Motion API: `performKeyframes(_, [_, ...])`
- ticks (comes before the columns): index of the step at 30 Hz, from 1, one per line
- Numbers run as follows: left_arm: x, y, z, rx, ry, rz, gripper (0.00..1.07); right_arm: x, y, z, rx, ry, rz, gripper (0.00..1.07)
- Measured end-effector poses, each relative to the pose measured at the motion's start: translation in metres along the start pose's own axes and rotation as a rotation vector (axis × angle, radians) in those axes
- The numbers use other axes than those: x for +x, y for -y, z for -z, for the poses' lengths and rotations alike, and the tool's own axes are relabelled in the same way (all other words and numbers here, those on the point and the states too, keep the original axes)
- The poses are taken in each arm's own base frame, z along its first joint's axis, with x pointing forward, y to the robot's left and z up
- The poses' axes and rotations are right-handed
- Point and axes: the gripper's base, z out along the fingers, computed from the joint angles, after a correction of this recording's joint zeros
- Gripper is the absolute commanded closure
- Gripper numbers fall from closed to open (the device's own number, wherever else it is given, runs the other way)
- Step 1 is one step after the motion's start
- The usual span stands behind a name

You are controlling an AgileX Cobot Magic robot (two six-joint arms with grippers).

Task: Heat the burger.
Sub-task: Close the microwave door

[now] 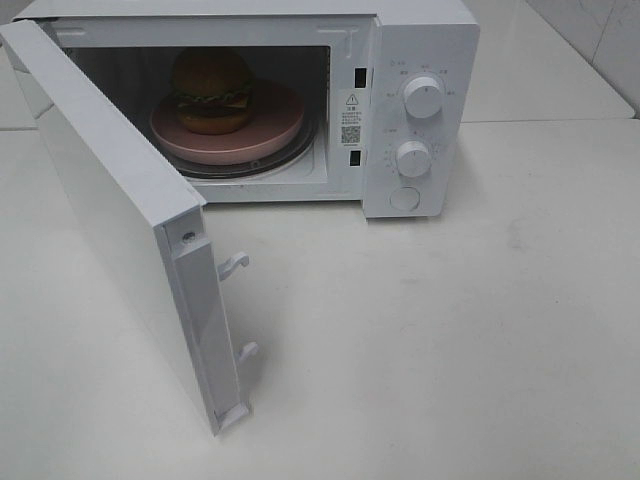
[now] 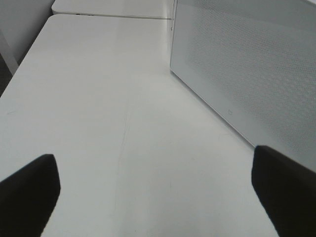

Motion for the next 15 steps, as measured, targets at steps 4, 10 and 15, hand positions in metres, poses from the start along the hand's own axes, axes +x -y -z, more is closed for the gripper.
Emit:
performKeyframes(4, [0.0,0.0,0.0,0.0,0.0,0.0,0.09,0.0022,0.0003,0.0033,0.004,0.026,-0.001,0.32])
performKeyframes(10, [0.0,0.0,0.0,0.0,0.0,0.0,0.09,0.0022,0.0002,0.0033,0.005,0.026,-0.007,0.32])
performKeyframes(15, [0.0,0.0,0.0,0.0,0.0,0.0,0.09,0.0022,0.0002,0.0033,0.005,0.026,-0.008,0.32])
